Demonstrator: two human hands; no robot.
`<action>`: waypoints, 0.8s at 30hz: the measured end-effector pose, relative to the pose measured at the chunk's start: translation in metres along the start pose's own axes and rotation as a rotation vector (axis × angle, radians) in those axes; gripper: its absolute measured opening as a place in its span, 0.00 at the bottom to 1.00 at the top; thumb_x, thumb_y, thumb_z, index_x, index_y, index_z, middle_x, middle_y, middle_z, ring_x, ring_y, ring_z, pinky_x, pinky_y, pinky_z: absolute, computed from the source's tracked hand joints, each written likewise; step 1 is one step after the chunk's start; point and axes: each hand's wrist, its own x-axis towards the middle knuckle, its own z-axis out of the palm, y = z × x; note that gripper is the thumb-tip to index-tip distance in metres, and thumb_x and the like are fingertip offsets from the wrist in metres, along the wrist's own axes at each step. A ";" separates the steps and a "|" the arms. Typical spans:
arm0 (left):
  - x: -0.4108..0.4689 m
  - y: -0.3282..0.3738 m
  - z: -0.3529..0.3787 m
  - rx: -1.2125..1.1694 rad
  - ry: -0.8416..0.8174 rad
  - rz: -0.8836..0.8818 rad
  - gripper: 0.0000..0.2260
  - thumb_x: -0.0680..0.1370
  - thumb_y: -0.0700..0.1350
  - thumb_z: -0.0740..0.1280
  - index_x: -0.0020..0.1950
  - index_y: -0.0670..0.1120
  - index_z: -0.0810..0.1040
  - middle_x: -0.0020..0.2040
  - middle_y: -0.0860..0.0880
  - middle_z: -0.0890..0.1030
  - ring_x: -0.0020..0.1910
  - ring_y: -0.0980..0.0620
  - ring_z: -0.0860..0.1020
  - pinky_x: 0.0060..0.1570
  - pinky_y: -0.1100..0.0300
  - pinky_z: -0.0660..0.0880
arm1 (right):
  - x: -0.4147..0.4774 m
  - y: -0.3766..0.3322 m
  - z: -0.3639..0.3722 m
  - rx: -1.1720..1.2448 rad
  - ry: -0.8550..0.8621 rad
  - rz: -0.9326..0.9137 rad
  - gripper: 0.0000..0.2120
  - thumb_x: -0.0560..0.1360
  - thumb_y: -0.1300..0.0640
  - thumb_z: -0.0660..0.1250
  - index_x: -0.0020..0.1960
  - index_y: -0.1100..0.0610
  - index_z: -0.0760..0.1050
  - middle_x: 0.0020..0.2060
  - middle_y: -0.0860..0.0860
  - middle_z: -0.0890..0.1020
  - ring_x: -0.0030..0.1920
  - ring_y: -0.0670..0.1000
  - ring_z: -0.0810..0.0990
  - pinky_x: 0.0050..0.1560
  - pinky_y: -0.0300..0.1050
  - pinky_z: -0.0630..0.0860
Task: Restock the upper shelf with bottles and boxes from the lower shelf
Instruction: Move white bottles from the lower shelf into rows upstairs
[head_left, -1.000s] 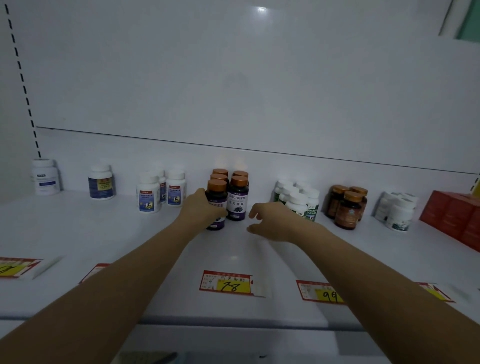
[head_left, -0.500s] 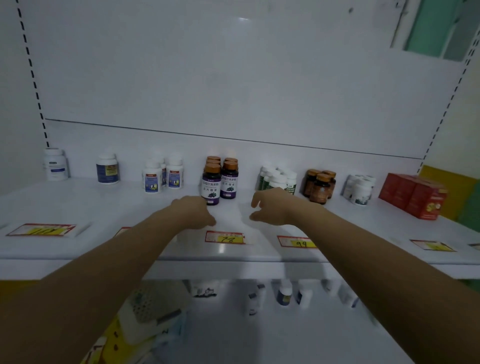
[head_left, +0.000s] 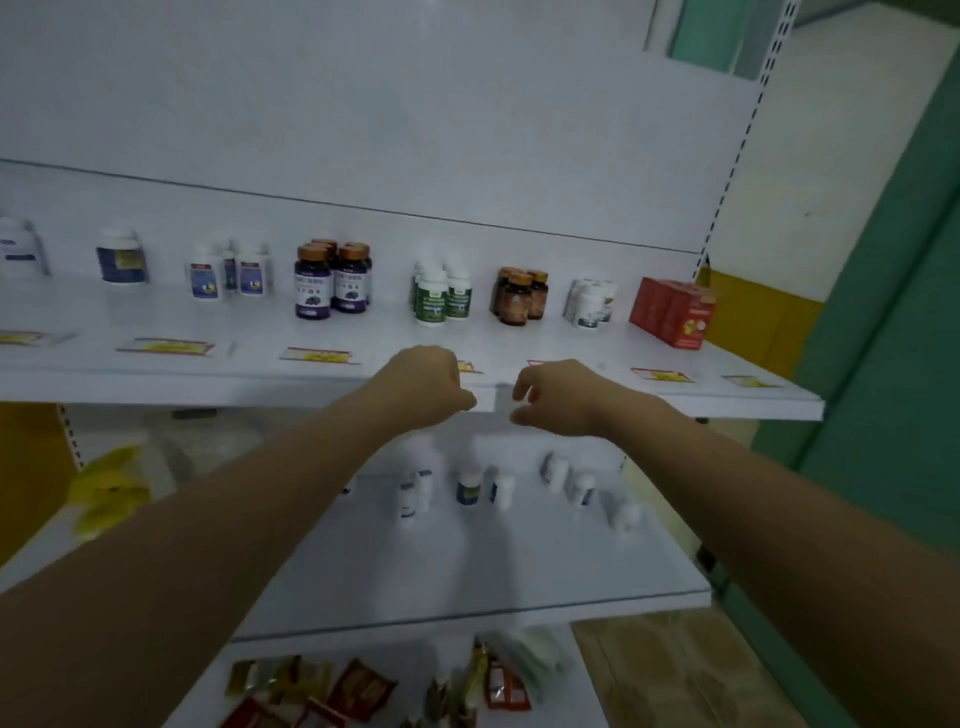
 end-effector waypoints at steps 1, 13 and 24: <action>-0.007 0.013 0.014 -0.028 -0.042 -0.003 0.16 0.76 0.49 0.66 0.57 0.39 0.77 0.50 0.43 0.77 0.50 0.46 0.74 0.43 0.59 0.68 | -0.012 0.014 0.007 0.011 -0.023 0.012 0.20 0.77 0.49 0.64 0.66 0.57 0.72 0.63 0.55 0.76 0.62 0.55 0.73 0.58 0.44 0.70; -0.037 -0.010 0.167 -0.121 -0.436 -0.255 0.23 0.78 0.50 0.65 0.68 0.40 0.67 0.67 0.42 0.71 0.63 0.47 0.71 0.38 0.64 0.65 | -0.053 0.114 0.141 0.152 -0.271 0.164 0.22 0.77 0.49 0.64 0.68 0.57 0.70 0.66 0.56 0.74 0.68 0.56 0.70 0.62 0.43 0.69; 0.024 -0.141 0.241 -0.269 -0.310 -0.538 0.26 0.77 0.49 0.65 0.72 0.41 0.63 0.69 0.41 0.69 0.66 0.44 0.70 0.59 0.59 0.66 | 0.079 0.073 0.256 0.286 -0.362 0.072 0.24 0.77 0.52 0.64 0.70 0.57 0.65 0.66 0.57 0.73 0.65 0.55 0.72 0.62 0.41 0.67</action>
